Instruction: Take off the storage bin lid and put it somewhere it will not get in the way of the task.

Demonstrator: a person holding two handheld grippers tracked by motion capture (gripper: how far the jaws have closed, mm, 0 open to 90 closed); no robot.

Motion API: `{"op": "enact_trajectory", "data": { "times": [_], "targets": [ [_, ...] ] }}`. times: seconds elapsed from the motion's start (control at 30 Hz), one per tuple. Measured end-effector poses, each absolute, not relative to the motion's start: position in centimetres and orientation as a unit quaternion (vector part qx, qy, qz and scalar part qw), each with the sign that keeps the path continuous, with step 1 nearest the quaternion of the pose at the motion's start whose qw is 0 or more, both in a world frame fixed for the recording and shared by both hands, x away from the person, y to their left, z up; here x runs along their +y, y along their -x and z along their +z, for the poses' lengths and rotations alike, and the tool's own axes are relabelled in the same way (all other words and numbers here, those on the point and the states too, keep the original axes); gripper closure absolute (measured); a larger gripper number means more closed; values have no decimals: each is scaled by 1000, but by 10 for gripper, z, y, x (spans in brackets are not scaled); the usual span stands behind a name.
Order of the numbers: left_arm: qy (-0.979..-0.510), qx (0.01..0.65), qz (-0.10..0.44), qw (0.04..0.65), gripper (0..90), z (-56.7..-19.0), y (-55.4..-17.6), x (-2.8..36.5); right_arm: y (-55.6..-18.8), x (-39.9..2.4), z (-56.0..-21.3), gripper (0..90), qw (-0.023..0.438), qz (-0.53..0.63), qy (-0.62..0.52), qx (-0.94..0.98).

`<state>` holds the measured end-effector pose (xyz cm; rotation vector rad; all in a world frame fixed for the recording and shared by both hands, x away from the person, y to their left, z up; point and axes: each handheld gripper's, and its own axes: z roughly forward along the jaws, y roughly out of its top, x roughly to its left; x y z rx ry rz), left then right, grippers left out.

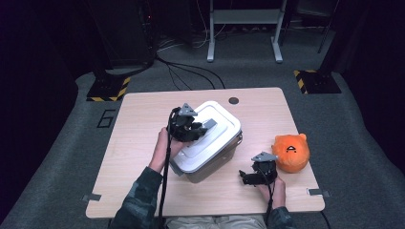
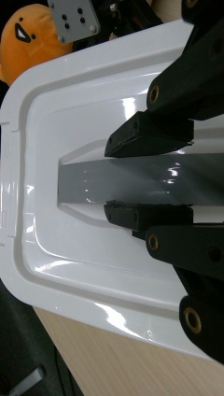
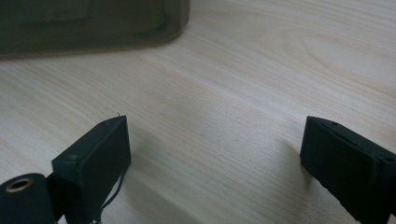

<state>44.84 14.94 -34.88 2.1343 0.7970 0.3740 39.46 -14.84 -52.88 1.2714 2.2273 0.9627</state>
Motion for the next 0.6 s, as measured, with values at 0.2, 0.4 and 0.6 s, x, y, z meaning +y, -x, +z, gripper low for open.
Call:
{"op": "enact_trajectory", "data": {
  "times": [0.2, 0.4, 0.6],
  "targets": [
    [-842, 322, 153, 405, 665, -345, -448, 158, -395, -148, -529, 77, 200, 344, -455, 797],
    [-837, 329, 162, 406, 665, -341, -449, 168, -395, -148, -529, 78, 200, 344, -455, 797],
    [-833, 338, 170, 404, 665, -338, -450, 180, -395, -148, -529, 77, 200, 344, -455, 796]
  ]
}}
